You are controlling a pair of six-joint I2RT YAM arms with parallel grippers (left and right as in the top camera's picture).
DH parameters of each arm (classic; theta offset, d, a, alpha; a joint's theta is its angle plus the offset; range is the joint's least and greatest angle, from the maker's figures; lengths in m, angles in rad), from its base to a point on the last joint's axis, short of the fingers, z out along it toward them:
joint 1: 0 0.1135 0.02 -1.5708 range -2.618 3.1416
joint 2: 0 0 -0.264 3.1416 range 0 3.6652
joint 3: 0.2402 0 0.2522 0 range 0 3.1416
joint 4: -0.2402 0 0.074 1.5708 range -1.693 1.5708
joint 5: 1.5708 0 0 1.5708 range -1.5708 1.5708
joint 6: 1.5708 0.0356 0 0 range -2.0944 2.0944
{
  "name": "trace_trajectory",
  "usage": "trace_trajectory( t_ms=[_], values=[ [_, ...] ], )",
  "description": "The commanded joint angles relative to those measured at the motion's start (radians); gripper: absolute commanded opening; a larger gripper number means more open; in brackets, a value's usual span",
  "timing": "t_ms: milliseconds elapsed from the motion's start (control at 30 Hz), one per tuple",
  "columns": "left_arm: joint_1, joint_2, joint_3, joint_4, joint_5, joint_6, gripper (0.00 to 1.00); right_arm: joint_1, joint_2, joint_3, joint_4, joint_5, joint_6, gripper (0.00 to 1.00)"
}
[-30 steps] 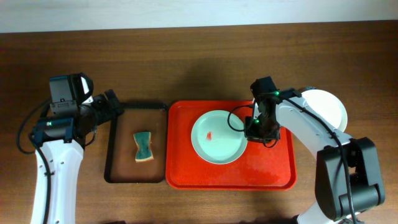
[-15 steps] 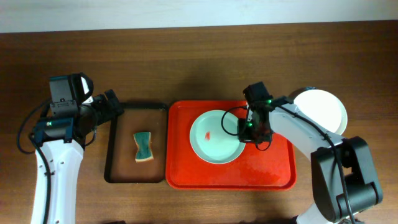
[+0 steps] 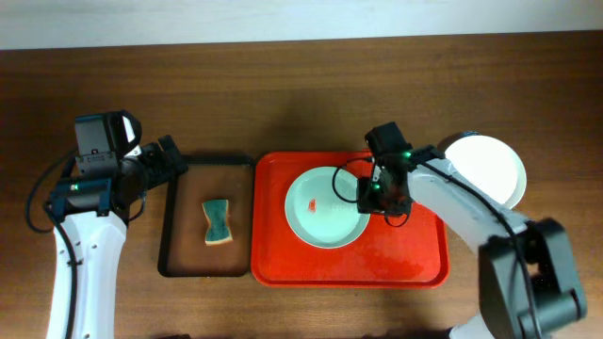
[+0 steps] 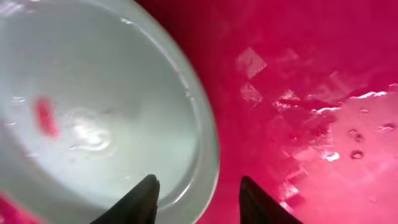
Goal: Clean dirty plates on tray and stack at the side
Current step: 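Slide the pale green plate left and grip its rim with the right gripper, then grasp the sponge from the black tray with the left gripper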
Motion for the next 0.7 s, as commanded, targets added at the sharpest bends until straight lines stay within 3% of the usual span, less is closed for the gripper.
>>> trace_trajectory(
  t_ms=[0, 33, 100, 200, 267, 500, 667],
  values=[
    [0.004, -0.013, 0.018, 0.002, 0.008, -0.006, 0.99, -0.032, -0.11, 0.035, -0.023, 0.034, -0.006, 0.79],
    [0.004, -0.013, 0.018, 0.002, 0.008, -0.006, 0.99, -0.043, -0.12, 0.035, -0.027, 0.034, -0.006, 0.98],
    [0.004, -0.013, 0.018, 0.002, 0.008, -0.006, 0.99, -0.05, -0.117, 0.035, -0.031, 0.034, -0.006, 0.99],
    [0.004, -0.013, 0.018, 0.001, 0.008, -0.006, 0.99, -0.048, -0.117, 0.028, -0.058, 0.027, -0.006, 0.7],
    [0.004, -0.013, 0.018, 0.001, 0.008, -0.006, 0.99, -0.048, -0.117, 0.021, -0.071, 0.027, -0.005, 0.61],
    [0.003, -0.013, 0.018, 0.001, 0.008, -0.006, 0.99, 0.032, -0.117, -0.123, 0.136, 0.103, 0.051, 0.61],
    [0.002, -0.013, 0.018, 0.001, 0.008, -0.005, 0.99, 0.036, -0.114, -0.146, 0.163, 0.114, 0.051, 0.61]
  ],
)
